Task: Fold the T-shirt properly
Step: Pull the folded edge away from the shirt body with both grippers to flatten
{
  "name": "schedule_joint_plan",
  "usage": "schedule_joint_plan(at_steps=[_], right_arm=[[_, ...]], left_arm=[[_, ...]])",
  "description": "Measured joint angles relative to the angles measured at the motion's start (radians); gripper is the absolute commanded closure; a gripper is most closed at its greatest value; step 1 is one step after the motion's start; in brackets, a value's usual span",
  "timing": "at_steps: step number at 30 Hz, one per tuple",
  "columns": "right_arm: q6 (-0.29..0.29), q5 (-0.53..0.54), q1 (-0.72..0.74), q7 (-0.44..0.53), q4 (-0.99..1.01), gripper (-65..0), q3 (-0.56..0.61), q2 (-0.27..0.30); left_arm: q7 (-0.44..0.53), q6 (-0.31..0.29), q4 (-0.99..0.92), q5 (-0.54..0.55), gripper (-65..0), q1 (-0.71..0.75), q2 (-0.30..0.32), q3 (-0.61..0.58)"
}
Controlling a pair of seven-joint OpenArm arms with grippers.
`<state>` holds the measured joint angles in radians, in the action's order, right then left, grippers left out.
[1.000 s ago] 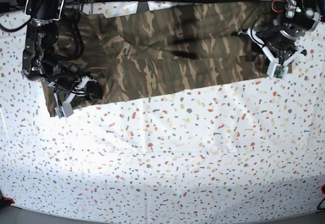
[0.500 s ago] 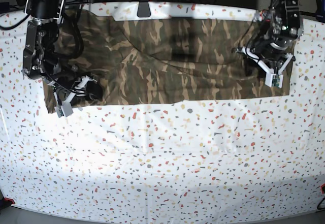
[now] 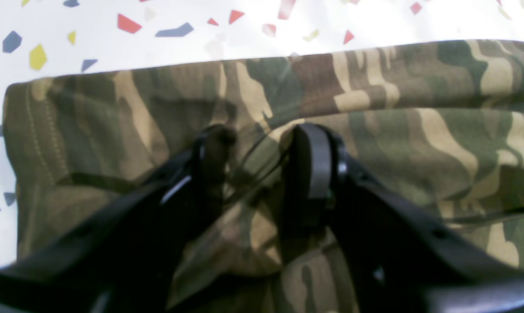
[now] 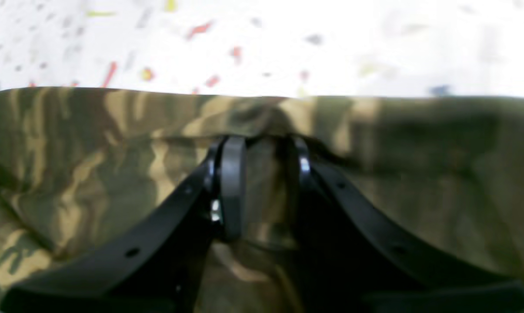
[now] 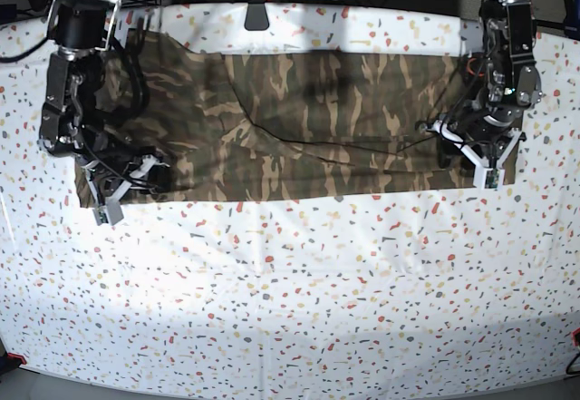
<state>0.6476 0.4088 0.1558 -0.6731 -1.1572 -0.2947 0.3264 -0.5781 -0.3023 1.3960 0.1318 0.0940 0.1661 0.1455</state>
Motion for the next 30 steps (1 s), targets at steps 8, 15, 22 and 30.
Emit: schedule_joint_plan(at_steps=[8, 15, 22, 30], right_arm=[[-0.024, -0.066, 0.002, 0.051, 0.012, -16.1, -0.001, -0.002], [-0.024, -0.067, 0.014, 0.071, 0.019, -16.1, -0.001, -0.003], [-0.035, -0.073, 0.138, 0.053, 0.156, -16.1, 0.000, -0.002], [-0.039, -0.102, 0.279, 0.060, 0.318, -16.1, -0.002, -0.003]], left_arm=[[-0.012, 0.000, -0.009, -0.005, -25.3, -0.024, 0.000, -0.001], [-0.062, -0.020, -0.023, -0.011, -25.3, -0.071, 0.000, -0.002], [-0.149, -0.031, -0.042, -0.004, -25.3, -0.137, 0.000, -0.002], [-0.170, -0.042, -0.060, -0.008, -25.3, -0.187, 0.000, -0.003]])
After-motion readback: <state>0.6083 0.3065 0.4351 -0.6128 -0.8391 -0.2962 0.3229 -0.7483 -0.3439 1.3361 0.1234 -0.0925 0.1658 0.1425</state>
